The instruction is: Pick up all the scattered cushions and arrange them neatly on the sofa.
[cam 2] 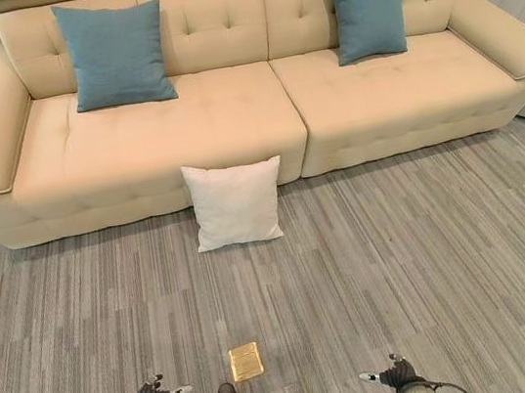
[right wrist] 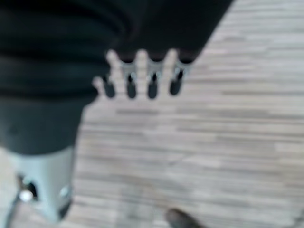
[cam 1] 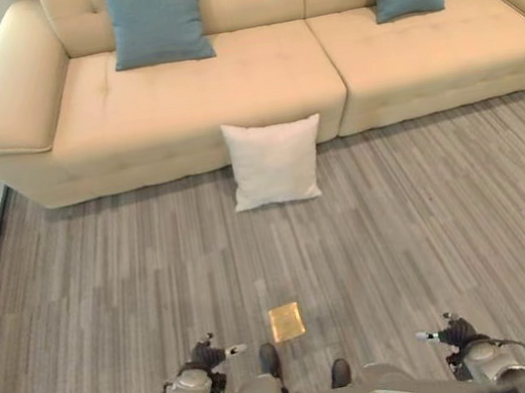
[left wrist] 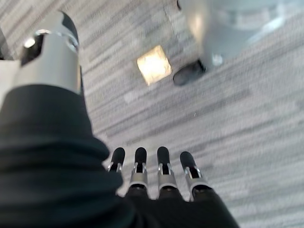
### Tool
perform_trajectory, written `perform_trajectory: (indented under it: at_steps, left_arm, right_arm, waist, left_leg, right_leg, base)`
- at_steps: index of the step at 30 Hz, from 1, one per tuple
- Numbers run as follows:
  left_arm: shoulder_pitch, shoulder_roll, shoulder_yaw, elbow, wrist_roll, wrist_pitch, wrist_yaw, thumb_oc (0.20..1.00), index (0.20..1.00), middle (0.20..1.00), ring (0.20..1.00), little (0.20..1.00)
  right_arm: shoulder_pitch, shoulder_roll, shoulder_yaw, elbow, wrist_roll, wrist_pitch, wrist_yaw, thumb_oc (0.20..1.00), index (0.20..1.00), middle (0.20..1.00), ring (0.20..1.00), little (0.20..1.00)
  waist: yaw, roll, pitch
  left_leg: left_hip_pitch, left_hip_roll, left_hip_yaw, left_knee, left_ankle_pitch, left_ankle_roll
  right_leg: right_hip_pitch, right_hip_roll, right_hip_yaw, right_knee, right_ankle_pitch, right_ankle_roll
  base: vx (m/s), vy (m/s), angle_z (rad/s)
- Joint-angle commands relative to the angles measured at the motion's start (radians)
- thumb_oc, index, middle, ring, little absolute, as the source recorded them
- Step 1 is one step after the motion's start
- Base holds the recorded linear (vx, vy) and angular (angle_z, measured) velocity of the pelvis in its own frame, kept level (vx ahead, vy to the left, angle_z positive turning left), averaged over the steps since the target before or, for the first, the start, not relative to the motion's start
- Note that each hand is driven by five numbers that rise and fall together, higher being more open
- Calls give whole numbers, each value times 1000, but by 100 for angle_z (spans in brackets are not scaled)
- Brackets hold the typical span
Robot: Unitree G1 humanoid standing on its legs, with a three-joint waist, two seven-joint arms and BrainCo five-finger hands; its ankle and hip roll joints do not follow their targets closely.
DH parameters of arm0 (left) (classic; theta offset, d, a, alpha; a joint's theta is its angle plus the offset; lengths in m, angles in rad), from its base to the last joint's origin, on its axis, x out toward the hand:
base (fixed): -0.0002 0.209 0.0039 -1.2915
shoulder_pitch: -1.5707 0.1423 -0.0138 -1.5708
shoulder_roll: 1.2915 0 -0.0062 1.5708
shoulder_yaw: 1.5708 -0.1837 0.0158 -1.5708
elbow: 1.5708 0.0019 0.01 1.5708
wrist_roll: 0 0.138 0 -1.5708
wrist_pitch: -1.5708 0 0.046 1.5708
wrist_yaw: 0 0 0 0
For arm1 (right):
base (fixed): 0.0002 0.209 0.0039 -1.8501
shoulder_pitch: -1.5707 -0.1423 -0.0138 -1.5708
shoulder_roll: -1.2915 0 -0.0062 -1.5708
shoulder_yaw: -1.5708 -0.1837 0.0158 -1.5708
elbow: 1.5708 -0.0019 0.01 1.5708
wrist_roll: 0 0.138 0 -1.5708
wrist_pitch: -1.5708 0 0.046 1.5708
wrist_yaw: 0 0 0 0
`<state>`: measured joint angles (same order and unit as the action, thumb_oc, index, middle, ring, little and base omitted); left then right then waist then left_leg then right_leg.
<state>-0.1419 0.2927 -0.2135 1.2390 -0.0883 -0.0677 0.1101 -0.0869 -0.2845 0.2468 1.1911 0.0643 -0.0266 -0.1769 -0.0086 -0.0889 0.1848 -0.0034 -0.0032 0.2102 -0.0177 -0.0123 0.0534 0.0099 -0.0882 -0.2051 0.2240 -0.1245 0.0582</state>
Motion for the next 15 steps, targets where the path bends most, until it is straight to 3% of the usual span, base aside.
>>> perform_trajectory:
  at_steps: [1, 4, 6, 8, 10, 13, 15]
  left_arm:
    - [11, 17, 1, -14, 10, -9, 1, 1000, 1000, 1000, 1000, 1000]
    - [6, 16, -6, -22, 11, -11, 0, 1000, 1000, 1000, 1000, 1000]
    - [0, 16, -9, -24, 13, -12, 2, 1000, 1000, 1000, 1000, 1000]
    - [-5, 12, -12, -21, 16, -14, 1, 1000, 1000, 1000, 1000, 1000]
    - [-12, 9, -19, -21, 29, -22, -4, 1000, 1000, 1000, 1000, 1000]
    - [-4, -2, -25, -10, 41, -25, -6, 1000, 1000, 1000, 1000, 1000]
    - [2, -8, -26, -6, 38, -24, -10, 1000, 1000, 1000, 1000, 1000]
  right_arm:
    - [-22, -19, 7, -16, -2, -7, 0, 1000, 1000, 1000, 1000, 1000]
    - [-26, -23, 13, -15, -8, -6, -1, 1000, 1000, 1000, 1000, 1000]
    - [-35, -28, 19, -12, -19, -3, -6, 1000, 1000, 1000, 1000, 1000]
    - [-39, -32, 22, -14, -22, -3, -6, 1000, 1000, 1000, 1000, 1000]
    - [-36, -38, 21, -22, -28, -3, -3, 1000, 1000, 1000, 1000, 1000]
    - [-16, -44, 24, -22, -29, -8, -1, 1000, 1000, 1000, 1000, 1000]
    - [-5, -47, 19, -17, -24, -8, 1, 1000, 1000, 1000, 1000, 1000]
  waist:
    - [11, 3, -13]
    - [-7, 18, -10]
    - [-13, 17, -1]
    - [-23, 18, 5]
    - [-51, 16, 5]
    - [-59, 16, -8]
    - [-68, 17, -26]
  left_leg:
    - [-25, 4, -32, 155, -139, 5]
    - [40, -10, -53, 116, -149, 2]
    - [75, -19, -60, 93, -155, -2]
    - [98, -23, -70, 83, -162, -4]
    - [138, -41, -102, 66, -173, -11]
    - [171, -40, -122, 79, -201, -22]
    - [165, -29, -133, 109, -185, -49]
  right_leg:
    - [-93, -62, 37, 159, 107, 85]
    - [-159, -34, 24, 111, 84, 68]
    - [-183, -38, -25, 22, 106, 65]
    - [-195, -24, -28, -22, 117, 70]
    - [-240, 6, 1, -89, 154, 82]
    - [-199, 26, 25, -113, 150, 58]
    - [-180, 37, 34, -126, 146, 42]
  base:
    - [138, 130, -18]
    - [250, 69, 4]
    - [191, -17, 1]
    - [176, -20, 13]
    - [346, -49, 12]
    - [302, -90, 34]
    - [248, -135, 72]
